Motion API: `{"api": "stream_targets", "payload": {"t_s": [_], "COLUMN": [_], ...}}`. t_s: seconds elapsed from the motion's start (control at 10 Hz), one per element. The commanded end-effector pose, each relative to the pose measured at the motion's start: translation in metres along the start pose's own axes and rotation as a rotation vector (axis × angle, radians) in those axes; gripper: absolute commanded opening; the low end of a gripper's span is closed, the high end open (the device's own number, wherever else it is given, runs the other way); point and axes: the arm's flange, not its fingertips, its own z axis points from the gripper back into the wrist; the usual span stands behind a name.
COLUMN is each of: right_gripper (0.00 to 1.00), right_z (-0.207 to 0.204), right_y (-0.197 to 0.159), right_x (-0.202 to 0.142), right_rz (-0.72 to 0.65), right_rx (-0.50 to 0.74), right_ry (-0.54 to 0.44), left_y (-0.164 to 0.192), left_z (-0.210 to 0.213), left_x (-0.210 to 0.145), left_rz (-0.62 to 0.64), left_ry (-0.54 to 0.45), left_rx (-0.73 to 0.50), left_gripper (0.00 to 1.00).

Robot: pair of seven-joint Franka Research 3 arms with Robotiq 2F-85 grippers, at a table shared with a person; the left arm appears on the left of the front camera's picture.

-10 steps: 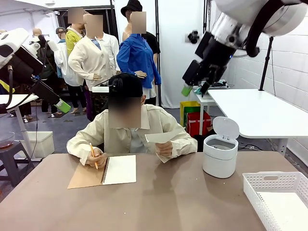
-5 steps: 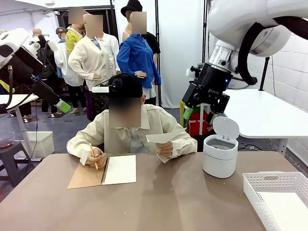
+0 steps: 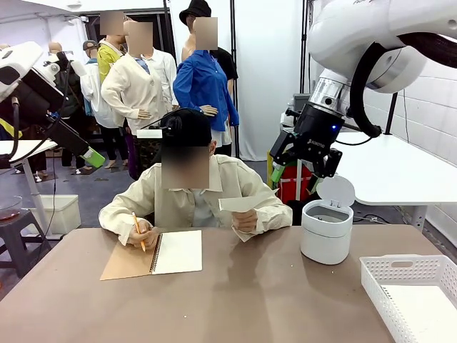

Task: Sort the paper based on its condition.
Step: If a person hands you a paper, place it in the Organizing basket , and if it's crumpled, put it in the Trash can.

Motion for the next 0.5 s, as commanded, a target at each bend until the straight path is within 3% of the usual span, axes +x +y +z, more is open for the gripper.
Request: {"api": "stream_targets", "payload": {"t_s": [0.0, 0.1, 0.2, 0.4], "right_gripper": [1.00, 1.00, 1.00, 1.00], "right_z": [-0.001, -0.011, -0.028, -0.042], "right_y": [-0.001, -0.008, -0.016, -0.020], "right_x": [0.001, 0.022, 0.043, 0.062], "right_rz": [-0.002, -0.220, -0.330, -0.440], "right_rx": [0.001, 0.164, 0.209, 0.271], "right_ry": [0.001, 0.088, 0.095, 0.150], "left_y": [0.001, 0.001, 0.001, 0.001], "left_z": [0.001, 0.001, 0.001, 0.001], "left_x": [-0.001, -0.001, -0.001, -0.001], "left_rz": [0.001, 0.001, 0.001, 0.001], "left_ry": [-0.002, -0.002, -0.002, -0.002], "left_rx": [-0.002, -0.002, -0.002, -0.002], "left_gripper": [1.00, 1.00, 1.00, 1.00]}}
